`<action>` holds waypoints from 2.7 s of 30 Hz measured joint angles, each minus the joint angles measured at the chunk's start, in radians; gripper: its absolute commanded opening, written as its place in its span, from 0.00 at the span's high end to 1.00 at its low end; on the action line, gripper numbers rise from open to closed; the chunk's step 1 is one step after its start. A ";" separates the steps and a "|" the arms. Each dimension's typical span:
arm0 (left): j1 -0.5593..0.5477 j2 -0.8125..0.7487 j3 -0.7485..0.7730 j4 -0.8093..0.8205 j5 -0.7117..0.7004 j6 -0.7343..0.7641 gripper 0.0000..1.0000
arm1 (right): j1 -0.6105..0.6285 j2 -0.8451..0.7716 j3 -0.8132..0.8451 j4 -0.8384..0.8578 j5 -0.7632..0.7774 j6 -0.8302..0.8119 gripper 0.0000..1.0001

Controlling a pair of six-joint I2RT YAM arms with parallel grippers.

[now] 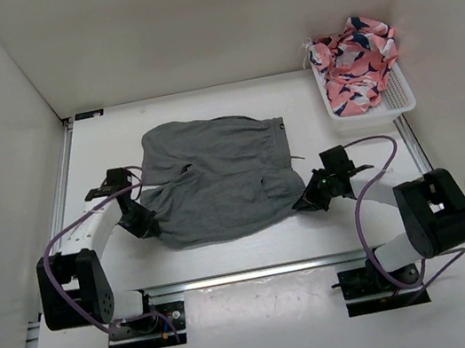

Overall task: Fold and stack the shorts
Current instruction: Fold the shorts

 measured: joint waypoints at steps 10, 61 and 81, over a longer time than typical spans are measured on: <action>-0.006 -0.193 0.043 -0.140 -0.028 0.003 0.90 | 0.024 -0.183 0.039 -0.190 0.141 -0.078 1.00; 0.028 0.739 0.894 -0.094 0.008 0.275 0.10 | 0.023 0.493 0.918 -0.465 0.333 -0.248 0.17; 0.088 0.493 0.480 -0.050 0.000 0.292 0.24 | 0.129 0.230 0.468 -0.330 0.313 -0.223 0.26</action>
